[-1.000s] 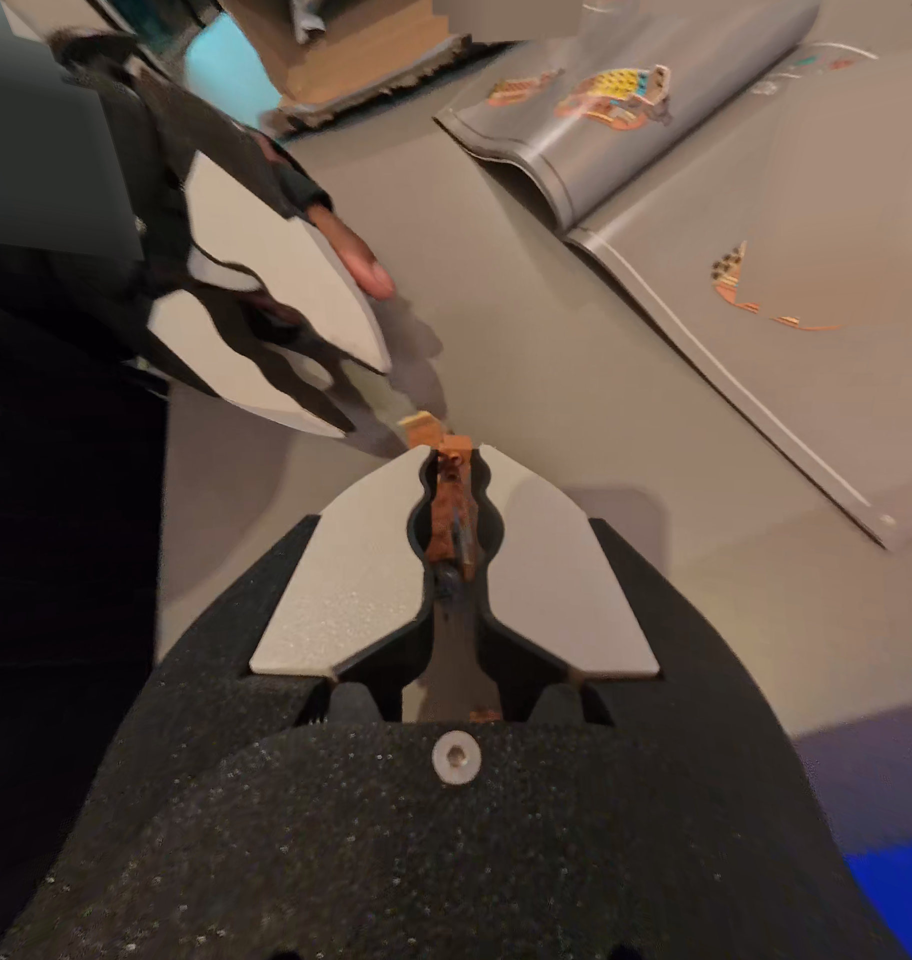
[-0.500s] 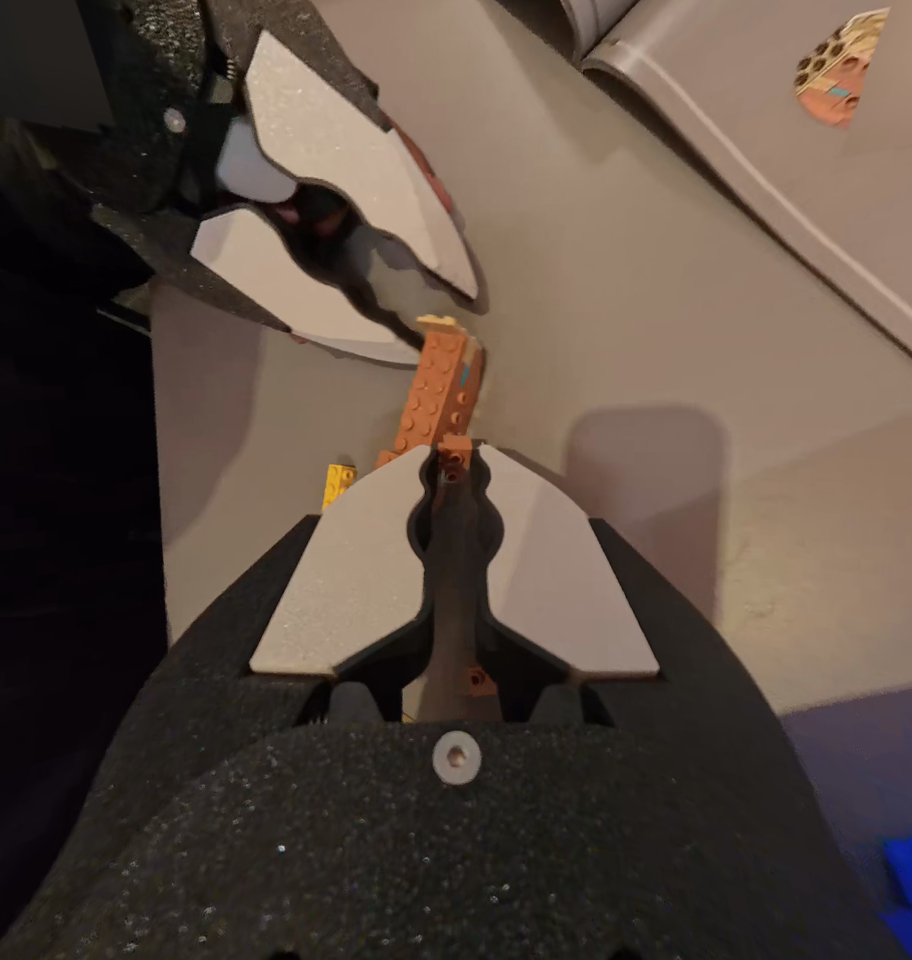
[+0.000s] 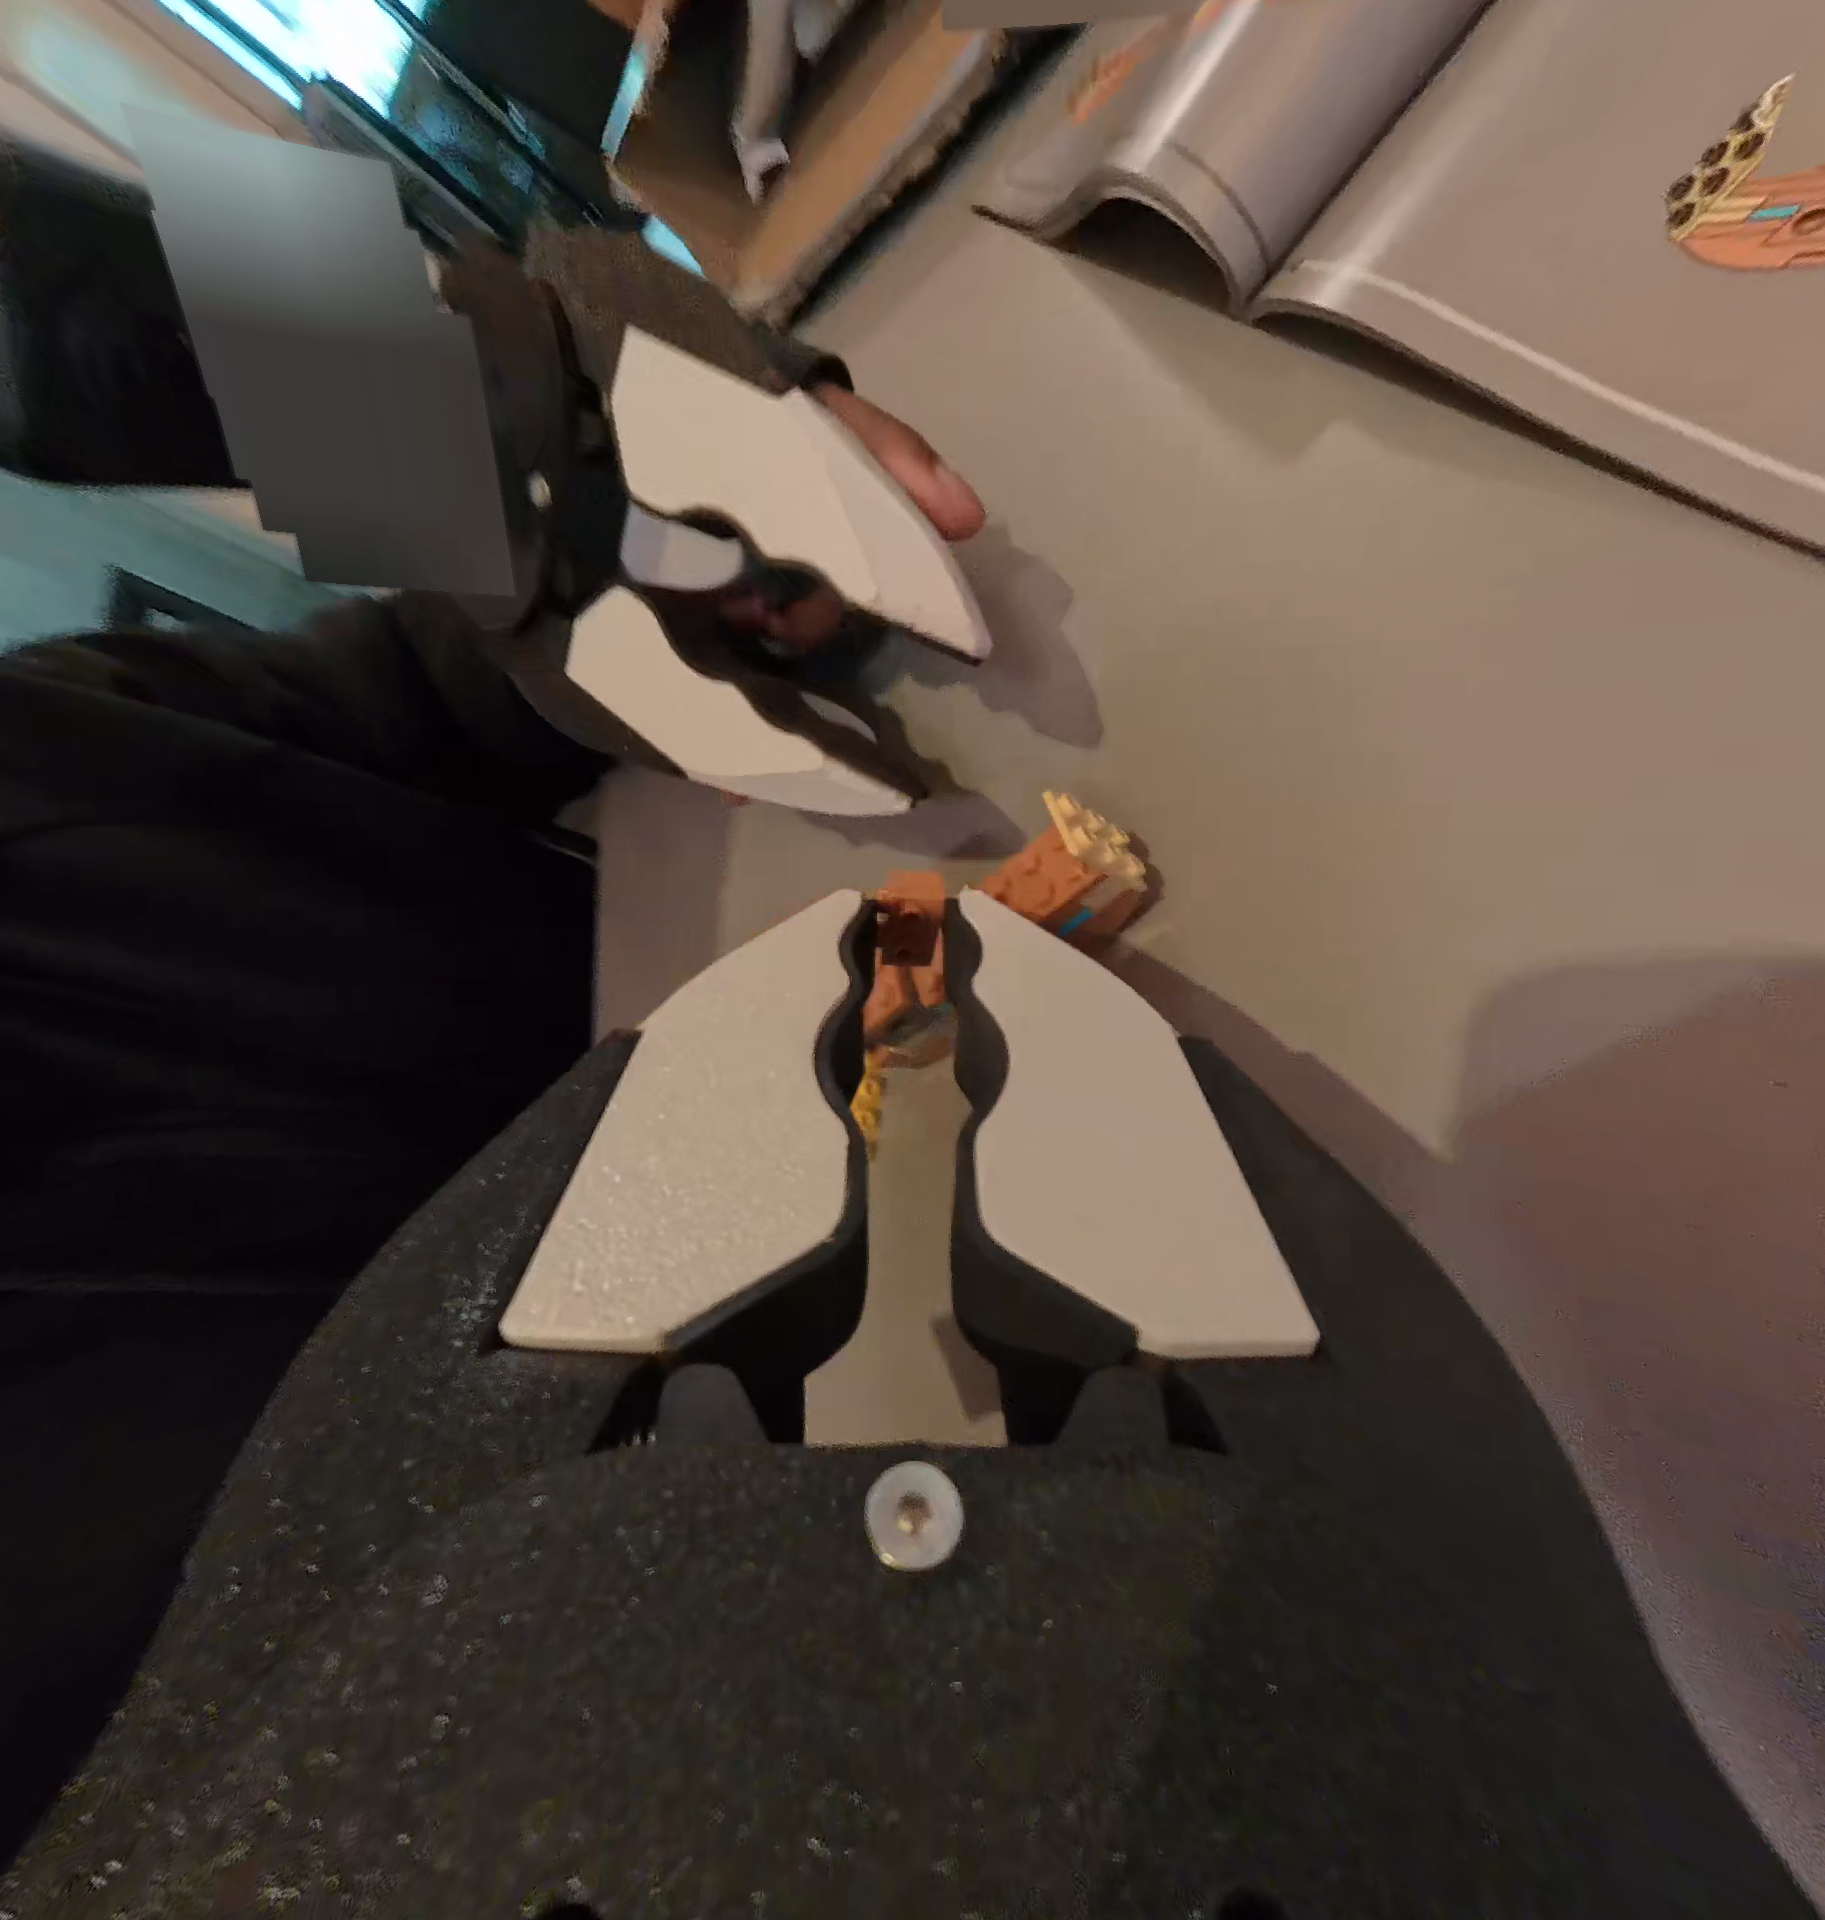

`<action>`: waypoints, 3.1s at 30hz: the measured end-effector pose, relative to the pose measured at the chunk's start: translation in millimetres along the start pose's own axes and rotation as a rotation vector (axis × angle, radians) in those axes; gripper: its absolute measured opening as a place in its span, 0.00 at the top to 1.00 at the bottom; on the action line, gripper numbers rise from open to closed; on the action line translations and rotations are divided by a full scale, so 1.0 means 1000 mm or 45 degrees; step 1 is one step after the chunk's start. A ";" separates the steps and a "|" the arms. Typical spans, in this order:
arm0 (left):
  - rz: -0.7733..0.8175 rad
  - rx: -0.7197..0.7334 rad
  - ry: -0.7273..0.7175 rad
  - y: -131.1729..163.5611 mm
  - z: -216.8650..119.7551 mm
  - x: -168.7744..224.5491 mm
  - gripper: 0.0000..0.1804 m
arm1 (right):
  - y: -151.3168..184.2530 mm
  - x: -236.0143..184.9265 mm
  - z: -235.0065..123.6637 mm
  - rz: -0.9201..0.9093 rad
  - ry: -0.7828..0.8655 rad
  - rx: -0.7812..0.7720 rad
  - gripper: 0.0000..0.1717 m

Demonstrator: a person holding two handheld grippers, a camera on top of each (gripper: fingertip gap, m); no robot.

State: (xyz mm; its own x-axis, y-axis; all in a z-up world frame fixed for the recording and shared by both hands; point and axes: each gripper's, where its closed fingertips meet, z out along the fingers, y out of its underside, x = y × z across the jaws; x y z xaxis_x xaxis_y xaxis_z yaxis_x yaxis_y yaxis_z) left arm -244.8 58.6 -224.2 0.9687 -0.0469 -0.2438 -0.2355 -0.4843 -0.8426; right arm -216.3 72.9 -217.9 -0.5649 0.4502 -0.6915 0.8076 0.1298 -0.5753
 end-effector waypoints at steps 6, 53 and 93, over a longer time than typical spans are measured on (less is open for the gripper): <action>0.184 0.287 0.034 -0.034 -0.010 0.016 0.85 | -0.016 -0.021 -0.005 0.135 -0.218 0.158 0.93; 0.346 0.078 -0.105 -0.020 0.012 0.022 0.91 | -0.004 -0.006 0.003 -0.040 0.134 0.036 0.93; 0.005 -0.317 0.129 0.051 -0.012 -0.011 0.86 | 0.002 0.012 0.001 -0.094 0.197 0.026 1.00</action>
State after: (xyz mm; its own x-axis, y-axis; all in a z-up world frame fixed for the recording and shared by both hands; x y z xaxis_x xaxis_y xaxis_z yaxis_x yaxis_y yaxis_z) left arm -266.9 23.9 -259.1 0.9737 -0.1303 -0.1870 -0.2248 -0.6835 -0.6944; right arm -222.2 77.8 -227.8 -0.5888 0.5706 -0.5724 0.7602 0.1505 -0.6320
